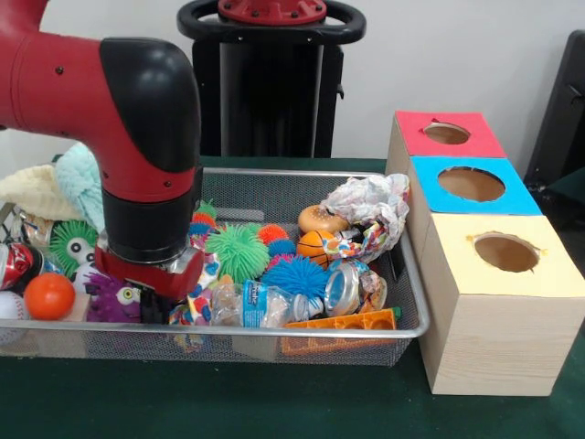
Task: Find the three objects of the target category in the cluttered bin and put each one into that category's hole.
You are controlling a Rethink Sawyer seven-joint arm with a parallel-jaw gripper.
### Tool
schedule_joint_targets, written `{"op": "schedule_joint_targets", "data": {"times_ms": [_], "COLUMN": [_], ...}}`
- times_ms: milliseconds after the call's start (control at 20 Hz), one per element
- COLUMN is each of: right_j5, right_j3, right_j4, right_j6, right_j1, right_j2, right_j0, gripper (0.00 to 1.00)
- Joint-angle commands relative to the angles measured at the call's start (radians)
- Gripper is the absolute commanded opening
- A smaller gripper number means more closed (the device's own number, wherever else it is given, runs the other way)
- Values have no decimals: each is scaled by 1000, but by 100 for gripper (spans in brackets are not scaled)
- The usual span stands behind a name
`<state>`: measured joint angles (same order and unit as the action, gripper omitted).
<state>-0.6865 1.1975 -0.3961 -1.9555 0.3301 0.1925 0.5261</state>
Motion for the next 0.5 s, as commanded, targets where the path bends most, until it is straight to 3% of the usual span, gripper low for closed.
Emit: {"op": "schedule_joint_targets", "data": {"times_ms": [50, 500], "right_j5": [-37, -122], "right_j3": [-4, 74], "right_j4": [-36, 22], "right_j6": [292, 277], "right_j1": [-20, 16], "right_j2": [161, 255], "right_j0": [27, 43], "gripper": [0, 0]}}
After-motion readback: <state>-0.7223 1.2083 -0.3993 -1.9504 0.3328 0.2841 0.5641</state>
